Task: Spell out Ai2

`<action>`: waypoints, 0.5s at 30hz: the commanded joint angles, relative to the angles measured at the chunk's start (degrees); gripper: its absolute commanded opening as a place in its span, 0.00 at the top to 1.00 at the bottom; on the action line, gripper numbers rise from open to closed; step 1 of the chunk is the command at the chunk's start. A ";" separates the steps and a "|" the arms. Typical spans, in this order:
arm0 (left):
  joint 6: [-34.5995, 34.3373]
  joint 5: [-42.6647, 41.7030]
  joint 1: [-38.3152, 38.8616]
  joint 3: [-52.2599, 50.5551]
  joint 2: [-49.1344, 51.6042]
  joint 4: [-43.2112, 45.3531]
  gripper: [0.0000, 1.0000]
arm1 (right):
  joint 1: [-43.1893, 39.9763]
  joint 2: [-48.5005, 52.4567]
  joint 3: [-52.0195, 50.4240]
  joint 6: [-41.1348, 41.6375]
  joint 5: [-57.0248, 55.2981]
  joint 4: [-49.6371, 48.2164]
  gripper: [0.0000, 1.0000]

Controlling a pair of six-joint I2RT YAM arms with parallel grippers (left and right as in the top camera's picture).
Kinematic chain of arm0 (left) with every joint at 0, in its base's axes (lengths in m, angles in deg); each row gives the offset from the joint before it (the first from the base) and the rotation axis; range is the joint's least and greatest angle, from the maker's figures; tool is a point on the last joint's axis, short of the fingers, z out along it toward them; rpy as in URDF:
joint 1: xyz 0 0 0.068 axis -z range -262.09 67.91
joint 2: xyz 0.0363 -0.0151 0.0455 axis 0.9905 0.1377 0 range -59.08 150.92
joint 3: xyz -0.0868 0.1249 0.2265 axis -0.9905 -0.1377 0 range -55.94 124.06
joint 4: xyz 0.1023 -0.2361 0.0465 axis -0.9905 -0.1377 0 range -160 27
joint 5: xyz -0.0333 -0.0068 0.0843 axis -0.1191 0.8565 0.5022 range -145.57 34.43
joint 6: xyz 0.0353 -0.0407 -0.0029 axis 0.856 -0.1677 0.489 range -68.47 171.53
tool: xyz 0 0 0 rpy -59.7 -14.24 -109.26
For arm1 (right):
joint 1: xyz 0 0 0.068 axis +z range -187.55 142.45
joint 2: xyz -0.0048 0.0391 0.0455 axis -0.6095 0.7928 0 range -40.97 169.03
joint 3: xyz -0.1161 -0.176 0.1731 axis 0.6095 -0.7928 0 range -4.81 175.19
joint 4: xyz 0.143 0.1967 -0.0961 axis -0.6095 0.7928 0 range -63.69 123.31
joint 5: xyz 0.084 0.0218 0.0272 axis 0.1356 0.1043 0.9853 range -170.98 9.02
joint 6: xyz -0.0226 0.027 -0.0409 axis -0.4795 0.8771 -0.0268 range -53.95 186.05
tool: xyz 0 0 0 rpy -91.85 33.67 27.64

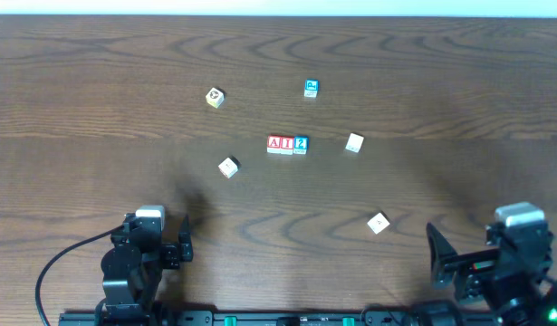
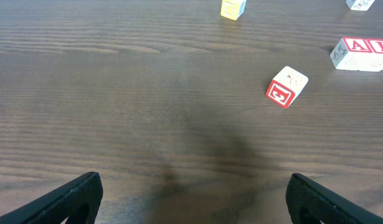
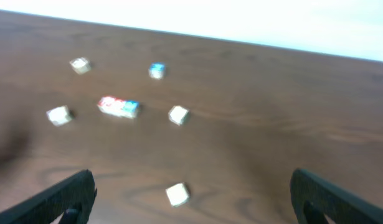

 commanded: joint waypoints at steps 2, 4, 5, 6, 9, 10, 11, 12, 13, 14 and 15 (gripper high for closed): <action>0.63 0.04 -0.13 -0.39 -0.52 0.11 0.05 | -4.63 -9.62 -12.55 -5.01 -1.18 -8.37 0.01; 0.61 0.04 -0.13 -0.39 -0.52 0.13 0.05 | -6.12 -13.16 -18.49 -5.01 -0.11 -11.50 0.01; 0.61 0.04 -0.13 -0.39 -0.52 0.13 0.04 | -6.49 -14.60 -21.07 -5.01 0.31 -12.61 0.01; 0.61 0.04 -0.13 -0.39 -0.52 0.13 0.05 | -6.60 -16.17 -24.04 -5.01 0.52 -13.64 0.01; 0.61 0.04 -0.13 -0.39 -0.52 0.11 0.05 | -6.60 -19.76 -32.13 -4.98 0.55 -15.89 0.01; 0.61 0.04 -0.13 -0.39 -0.52 0.11 0.05 | -6.60 -20.87 -34.40 -5.01 0.52 -16.31 0.01; 0.61 0.02 -0.13 -0.39 -0.52 0.11 0.05 | -6.60 -22.21 -36.68 -5.01 0.50 -16.70 0.01; 0.61 0.04 -0.13 -0.39 -0.52 0.13 0.05 | -6.60 -23.47 -38.53 -5.01 0.50 -16.92 0.01; 0.61 0.04 -0.13 -0.39 -0.52 0.11 0.05 | -6.60 -25.09 -40.57 -5.01 0.48 -17.14 0.01; 0.61 0.04 -0.13 -0.39 -0.52 0.11 0.05 | -6.62 -26.53 -42.18 -5.01 0.48 -17.27 0.01; 0.61 0.04 -0.13 -0.39 -0.52 0.13 0.05 | -6.69 -27.26 -43.87 -5.01 0.48 -17.44 0.01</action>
